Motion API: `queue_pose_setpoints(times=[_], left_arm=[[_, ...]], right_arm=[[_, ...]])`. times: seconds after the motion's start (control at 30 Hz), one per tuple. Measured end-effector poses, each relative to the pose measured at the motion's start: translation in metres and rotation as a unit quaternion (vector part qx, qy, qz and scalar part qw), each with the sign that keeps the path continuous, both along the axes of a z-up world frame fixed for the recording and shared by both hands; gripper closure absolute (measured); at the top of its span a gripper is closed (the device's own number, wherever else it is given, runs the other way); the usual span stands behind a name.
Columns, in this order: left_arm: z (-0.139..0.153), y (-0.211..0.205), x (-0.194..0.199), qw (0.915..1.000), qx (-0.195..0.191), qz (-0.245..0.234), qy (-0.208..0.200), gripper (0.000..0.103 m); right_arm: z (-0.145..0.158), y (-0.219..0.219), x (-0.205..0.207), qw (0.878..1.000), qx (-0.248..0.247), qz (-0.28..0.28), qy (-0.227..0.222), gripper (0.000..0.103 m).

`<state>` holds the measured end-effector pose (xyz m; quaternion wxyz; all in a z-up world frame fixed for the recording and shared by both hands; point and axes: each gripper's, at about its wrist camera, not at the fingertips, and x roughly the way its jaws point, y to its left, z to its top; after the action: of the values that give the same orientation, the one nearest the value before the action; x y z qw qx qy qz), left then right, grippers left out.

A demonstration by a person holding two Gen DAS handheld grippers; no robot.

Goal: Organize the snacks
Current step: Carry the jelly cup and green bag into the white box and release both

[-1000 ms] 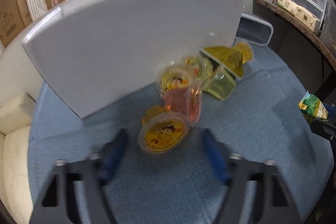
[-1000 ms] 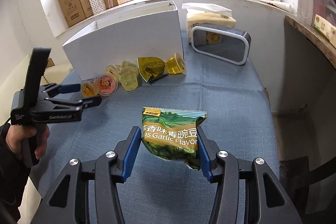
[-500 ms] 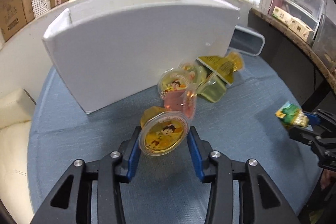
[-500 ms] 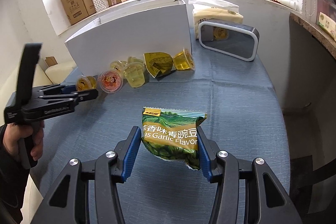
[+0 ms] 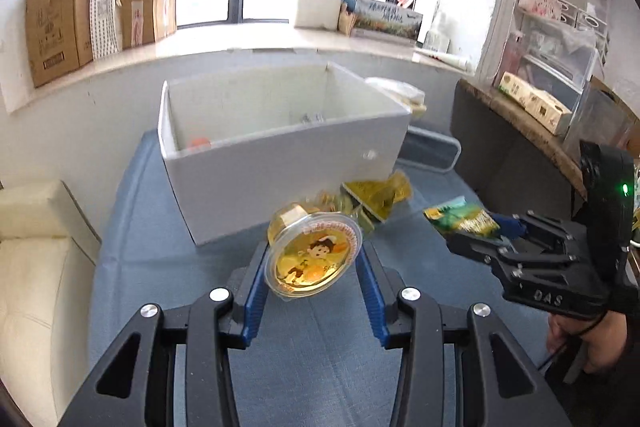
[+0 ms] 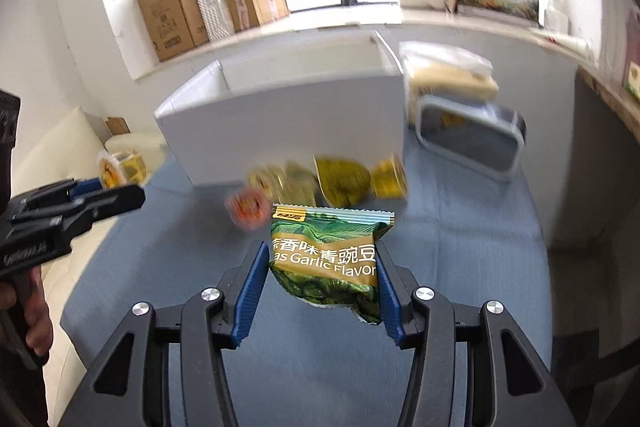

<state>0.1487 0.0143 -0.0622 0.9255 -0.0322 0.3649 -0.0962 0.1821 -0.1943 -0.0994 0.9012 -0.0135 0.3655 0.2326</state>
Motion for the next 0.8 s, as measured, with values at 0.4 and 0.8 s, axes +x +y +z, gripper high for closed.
queue_pose_setpoints(times=[0.4, 0.8], left_arm=[[0.042, 0.033, 0.066, 0.9993, 0.011, 0.013, -0.032, 0.056], [0.023, 0.069, 0.155, 0.9994, 0.000, 0.032, 0.012, 0.056]], right_arm=[[0.064, 0.045, 0.064, 0.998, -0.007, 0.018, -0.060, 0.048], [0.060, 0.079, 0.152, 0.998, -0.037, 0.012, -0.046, 0.048]])
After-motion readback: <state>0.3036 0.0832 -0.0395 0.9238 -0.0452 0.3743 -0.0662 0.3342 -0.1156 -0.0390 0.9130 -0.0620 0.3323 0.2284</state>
